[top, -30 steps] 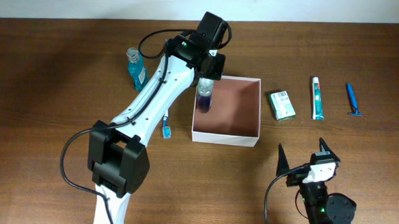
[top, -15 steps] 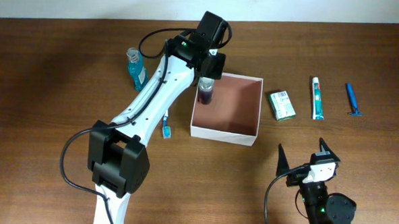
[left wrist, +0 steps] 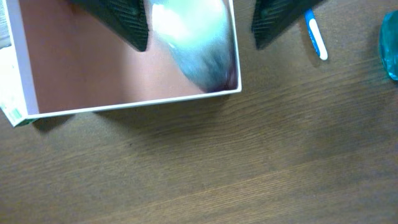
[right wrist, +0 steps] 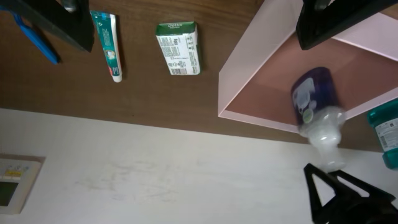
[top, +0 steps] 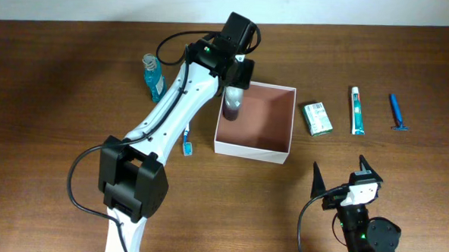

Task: Pack container
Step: 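Lower the soap bottle into the box and open the left gripper, then raise the left gripper and move it over the teal mouthwash bottle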

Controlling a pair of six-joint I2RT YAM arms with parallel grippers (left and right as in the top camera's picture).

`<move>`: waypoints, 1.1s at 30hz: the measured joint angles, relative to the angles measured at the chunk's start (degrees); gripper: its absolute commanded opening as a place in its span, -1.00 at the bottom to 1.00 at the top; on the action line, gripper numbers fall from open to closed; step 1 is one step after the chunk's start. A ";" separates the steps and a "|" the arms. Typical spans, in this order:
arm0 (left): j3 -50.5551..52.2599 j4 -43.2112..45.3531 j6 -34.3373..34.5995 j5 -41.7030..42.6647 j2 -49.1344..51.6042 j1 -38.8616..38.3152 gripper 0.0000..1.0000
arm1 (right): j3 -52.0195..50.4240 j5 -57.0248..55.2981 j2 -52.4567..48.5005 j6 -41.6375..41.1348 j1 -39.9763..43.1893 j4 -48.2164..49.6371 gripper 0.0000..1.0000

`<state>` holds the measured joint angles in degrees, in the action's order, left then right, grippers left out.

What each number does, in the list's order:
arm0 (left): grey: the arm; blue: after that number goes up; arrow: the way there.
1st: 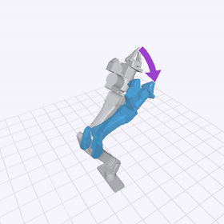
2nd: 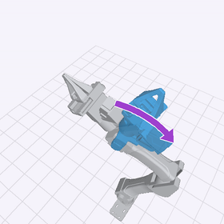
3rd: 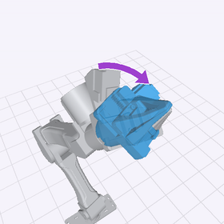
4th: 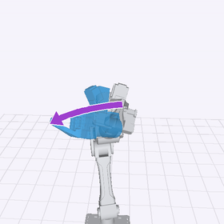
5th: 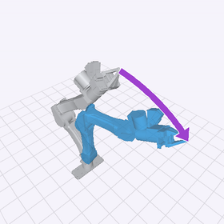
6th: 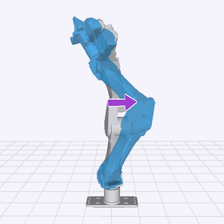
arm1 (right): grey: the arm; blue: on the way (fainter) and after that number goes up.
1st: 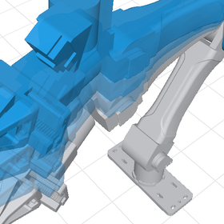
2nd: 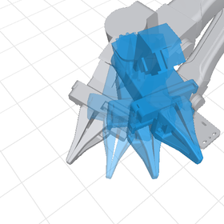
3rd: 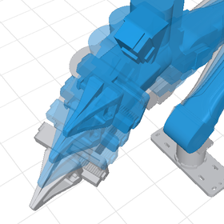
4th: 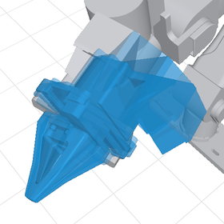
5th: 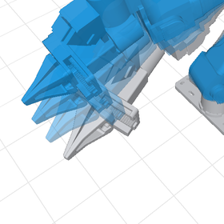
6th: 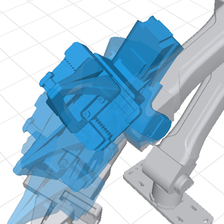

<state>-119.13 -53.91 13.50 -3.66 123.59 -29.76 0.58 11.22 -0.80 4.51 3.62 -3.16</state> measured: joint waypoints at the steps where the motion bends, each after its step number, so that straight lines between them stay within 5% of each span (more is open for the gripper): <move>1: -0.15 0.04 0.00 -0.04 0.00 0.00 0.18 | 0.00 0.00 0.00 0.02 0.00 0.00 0.98; 15: -2.60 -1.42 -0.76 -0.02 0.00 0.00 0.31 | 0.00 0.00 0.00 -0.02 0.00 0.00 0.98; 20: -6.93 -5.07 -2.82 -0.59 -1.68 0.13 0.47 | 0.00 0.00 0.00 0.00 0.00 0.00 0.98; 22: -8.11 -7.32 -3.52 -2.34 -3.56 0.48 0.73 | 0.00 0.00 0.00 0.00 0.00 0.00 0.98; 24: -8.81 -10.25 -3.87 -5.09 -6.64 1.49 0.91 | 0.00 0.00 0.00 -0.02 0.00 0.00 0.97; 33: -10.54 -20.02 -1.53 -9.05 -14.32 13.88 0.95 | 0.00 0.00 0.00 0.00 0.00 0.00 0.98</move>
<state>-129.67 -73.93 11.97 -12.71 109.27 -15.88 0.58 11.22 -0.80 4.51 3.62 -3.16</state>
